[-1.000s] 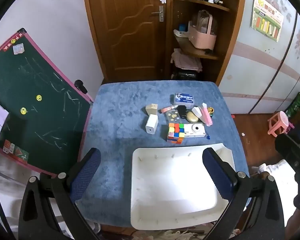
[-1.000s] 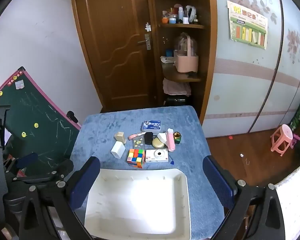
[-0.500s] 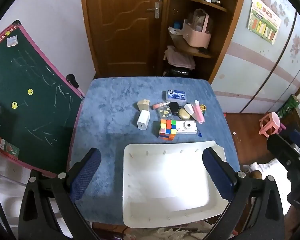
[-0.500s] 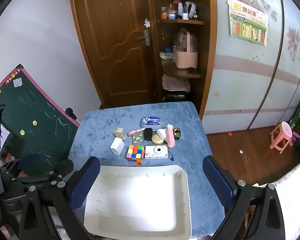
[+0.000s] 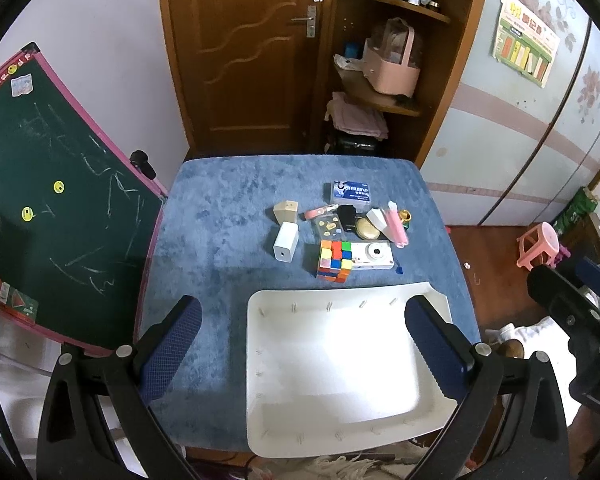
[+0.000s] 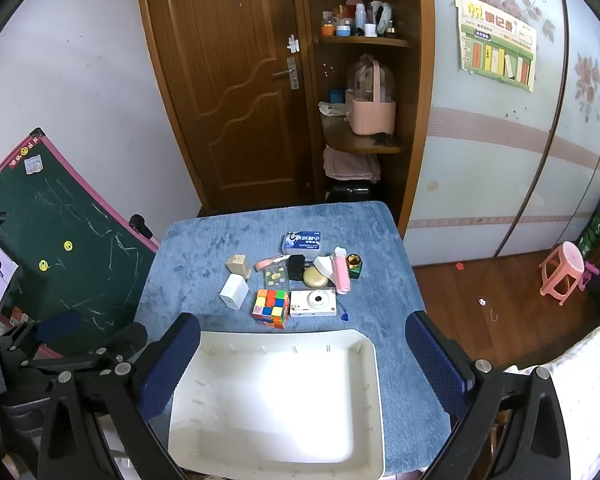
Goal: Organize rigid objects
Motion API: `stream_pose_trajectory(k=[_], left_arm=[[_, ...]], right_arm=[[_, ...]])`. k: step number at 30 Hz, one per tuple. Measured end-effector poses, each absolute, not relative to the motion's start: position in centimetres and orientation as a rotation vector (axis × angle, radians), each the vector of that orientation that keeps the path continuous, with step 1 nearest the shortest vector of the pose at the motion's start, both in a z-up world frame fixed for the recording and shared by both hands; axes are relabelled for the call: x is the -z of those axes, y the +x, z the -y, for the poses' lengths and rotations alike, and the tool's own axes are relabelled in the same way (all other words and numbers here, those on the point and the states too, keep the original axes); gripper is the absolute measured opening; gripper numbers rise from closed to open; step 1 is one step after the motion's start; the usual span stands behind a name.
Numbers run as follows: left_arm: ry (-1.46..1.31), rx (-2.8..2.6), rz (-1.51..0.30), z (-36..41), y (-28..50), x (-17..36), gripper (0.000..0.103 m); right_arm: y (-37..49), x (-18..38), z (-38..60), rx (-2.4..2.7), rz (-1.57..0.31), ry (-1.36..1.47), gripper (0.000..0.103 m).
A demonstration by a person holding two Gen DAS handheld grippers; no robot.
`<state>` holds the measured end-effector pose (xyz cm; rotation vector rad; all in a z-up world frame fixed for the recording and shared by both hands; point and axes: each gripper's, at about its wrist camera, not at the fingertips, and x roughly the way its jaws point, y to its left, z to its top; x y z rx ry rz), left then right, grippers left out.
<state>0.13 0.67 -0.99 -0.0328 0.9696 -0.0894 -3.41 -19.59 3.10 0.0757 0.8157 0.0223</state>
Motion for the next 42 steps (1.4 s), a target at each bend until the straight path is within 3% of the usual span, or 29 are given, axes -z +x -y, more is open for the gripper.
stream_pose_trajectory(k=[42], left_arm=[[-0.045, 0.085, -1.006, -1.9, 1.4, 1.9, 0.101]], right_arm=[[-1.9, -1.9, 18.8, -0.026, -0.897, 0.093, 0.103]])
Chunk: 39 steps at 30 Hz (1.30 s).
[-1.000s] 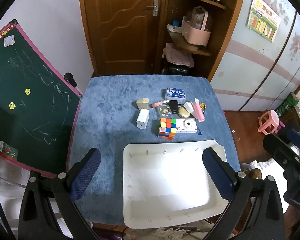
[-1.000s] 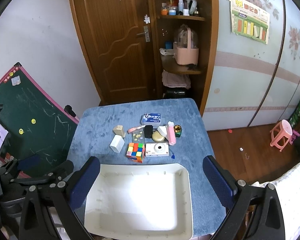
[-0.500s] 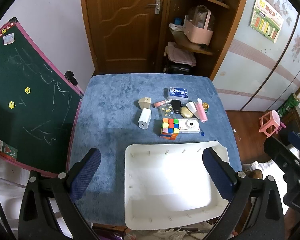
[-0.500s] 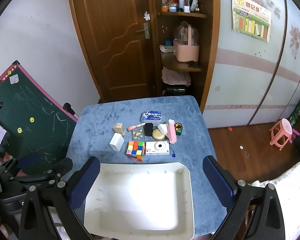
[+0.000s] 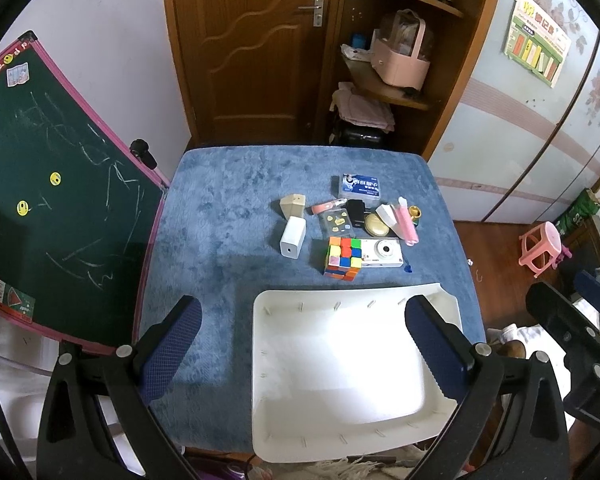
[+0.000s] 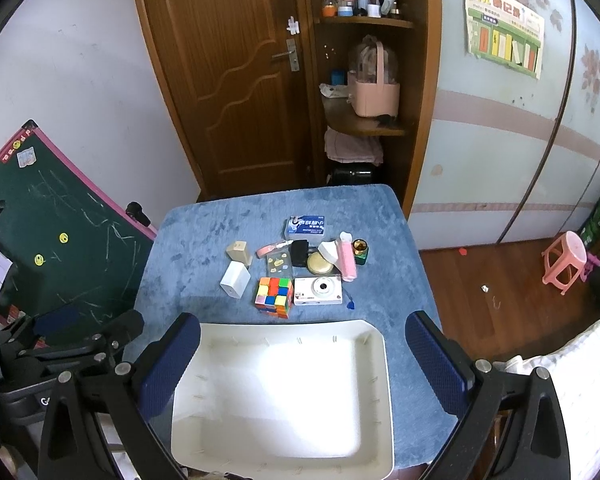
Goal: Organize rigid objects
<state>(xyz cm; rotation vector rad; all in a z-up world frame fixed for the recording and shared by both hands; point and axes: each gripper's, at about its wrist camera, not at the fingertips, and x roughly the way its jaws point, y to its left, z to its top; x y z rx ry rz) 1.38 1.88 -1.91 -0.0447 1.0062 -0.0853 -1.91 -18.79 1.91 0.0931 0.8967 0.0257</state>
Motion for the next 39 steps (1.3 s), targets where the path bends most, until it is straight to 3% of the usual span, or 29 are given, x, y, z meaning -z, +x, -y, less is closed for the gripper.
stream_pose_trajectory(k=[39], left_arm=[[-0.022, 0.122, -0.990, -2.7, 6.4, 2.7, 0.101]], right_arm=[[0.9, 0.0, 17.4, 0.056, -0.935, 0.035, 0.102]])
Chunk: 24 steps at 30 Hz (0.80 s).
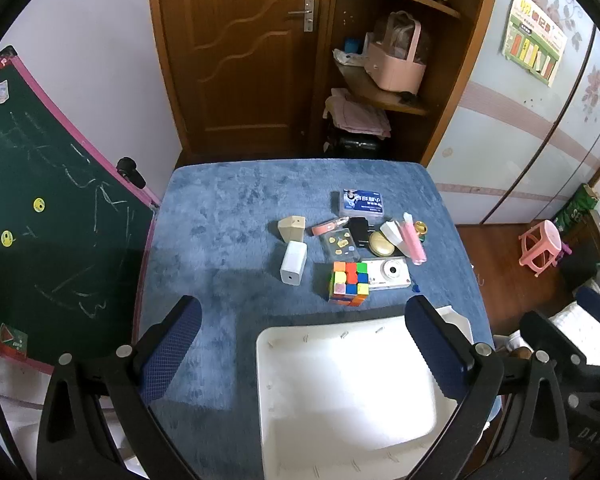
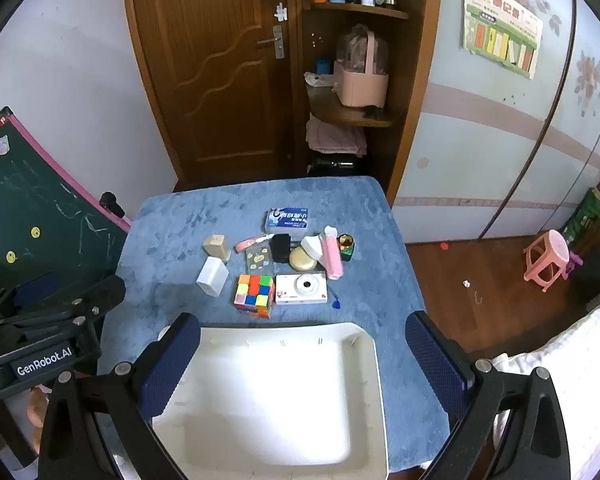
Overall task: Organize rigid objects
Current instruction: 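Grasp the white charger with the left tool while the right tool grasps the Rubik's cube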
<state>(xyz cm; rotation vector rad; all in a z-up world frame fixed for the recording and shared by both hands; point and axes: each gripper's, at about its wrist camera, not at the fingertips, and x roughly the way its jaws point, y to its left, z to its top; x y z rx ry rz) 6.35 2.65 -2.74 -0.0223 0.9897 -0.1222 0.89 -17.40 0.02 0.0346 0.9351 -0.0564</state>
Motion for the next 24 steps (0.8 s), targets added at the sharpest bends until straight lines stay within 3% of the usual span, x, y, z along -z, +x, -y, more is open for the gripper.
stream_pose_trajectory(k=[12, 24], left_arm=[[-0.026, 0.147, -1.062, -4.3, 11.7, 4.6, 0.101], [0.012, 0.099, -1.287, -3.8, 20.2, 15.3, 0.101]], right_arm=[[6.2, 2.0, 18.6, 0.084, -0.967, 0.046, 0.094], [12.2, 9.9, 18.0, 0.041, -1.136, 0.095, 0.094]])
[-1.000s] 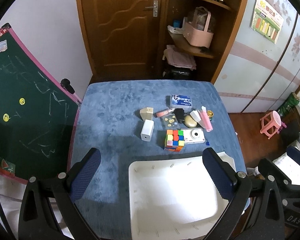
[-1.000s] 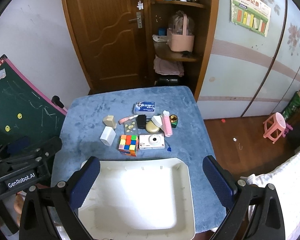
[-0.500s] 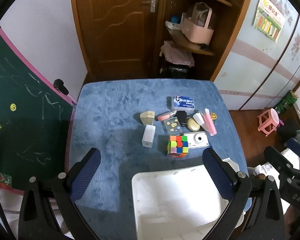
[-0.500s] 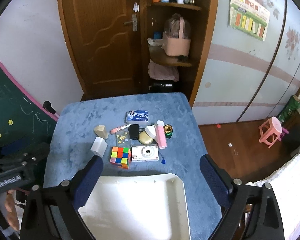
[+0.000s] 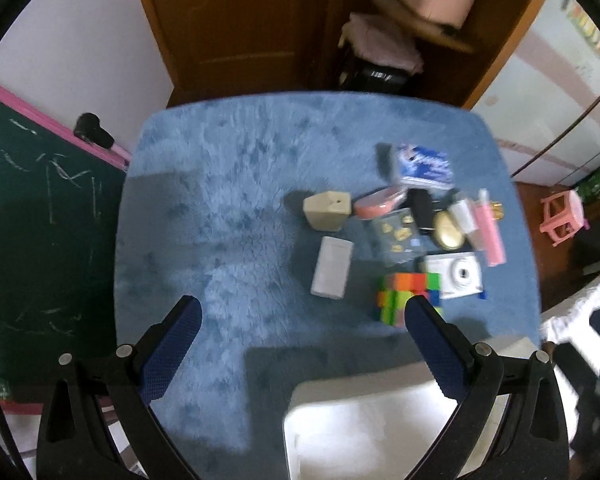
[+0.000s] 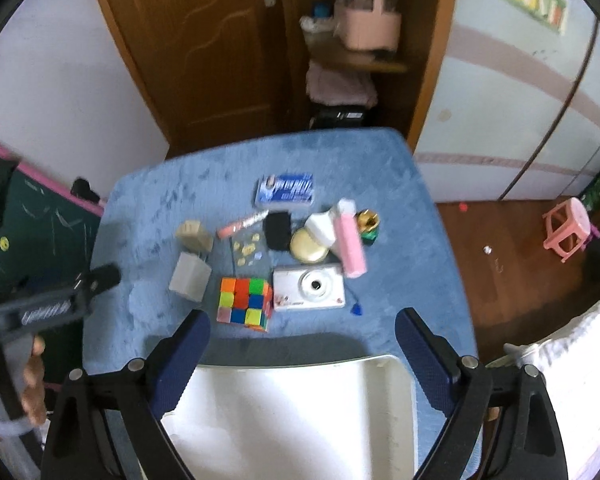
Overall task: Organize rigid objects
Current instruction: 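Grasp the white charger with the left tool while the right tool grasps the Rubik's cube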
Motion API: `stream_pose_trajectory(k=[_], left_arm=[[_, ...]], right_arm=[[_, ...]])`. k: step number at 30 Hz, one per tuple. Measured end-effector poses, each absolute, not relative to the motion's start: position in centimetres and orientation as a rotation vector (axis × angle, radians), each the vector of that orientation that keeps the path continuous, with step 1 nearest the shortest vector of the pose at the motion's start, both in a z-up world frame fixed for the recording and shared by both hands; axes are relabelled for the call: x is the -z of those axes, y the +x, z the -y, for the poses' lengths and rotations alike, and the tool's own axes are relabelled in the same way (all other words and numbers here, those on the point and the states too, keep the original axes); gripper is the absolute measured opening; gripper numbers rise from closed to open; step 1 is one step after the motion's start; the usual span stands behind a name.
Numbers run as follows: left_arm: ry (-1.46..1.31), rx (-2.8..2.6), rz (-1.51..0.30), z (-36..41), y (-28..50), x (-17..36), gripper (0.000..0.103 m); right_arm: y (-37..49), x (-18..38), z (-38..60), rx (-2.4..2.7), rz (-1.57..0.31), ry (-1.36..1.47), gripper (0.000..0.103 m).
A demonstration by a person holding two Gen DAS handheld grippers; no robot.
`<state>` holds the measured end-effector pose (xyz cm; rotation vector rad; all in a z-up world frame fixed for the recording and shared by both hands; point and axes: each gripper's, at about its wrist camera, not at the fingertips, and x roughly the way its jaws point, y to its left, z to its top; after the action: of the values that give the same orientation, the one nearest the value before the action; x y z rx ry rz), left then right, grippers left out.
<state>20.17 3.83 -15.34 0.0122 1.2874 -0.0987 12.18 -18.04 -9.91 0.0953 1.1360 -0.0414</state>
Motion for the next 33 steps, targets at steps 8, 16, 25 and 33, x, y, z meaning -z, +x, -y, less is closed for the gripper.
stream_pose_trajectory(k=[8, 16, 25, 33], left_arm=[[0.060, 0.111, -1.413, -2.3, 23.6, 22.2, 0.101], [0.160, 0.114, -1.440, -1.0, 25.6, 25.8, 0.096], [0.113, 0.152, -1.517, -1.6, 26.7, 28.5, 0.073], [0.034, 0.229, -1.530, -1.1, 26.2, 29.0, 0.037]], right_arm=[[14.8, 17.4, 15.6, -0.017, -1.244, 0.120, 0.094], [17.6, 22.4, 13.2, -0.030, -1.313, 0.157, 0.094], [20.2, 26.0, 12.5, 0.014, -1.419, 0.207, 0.073], [20.6, 27.1, 10.6, 0.042, -1.442, 0.123, 0.058]])
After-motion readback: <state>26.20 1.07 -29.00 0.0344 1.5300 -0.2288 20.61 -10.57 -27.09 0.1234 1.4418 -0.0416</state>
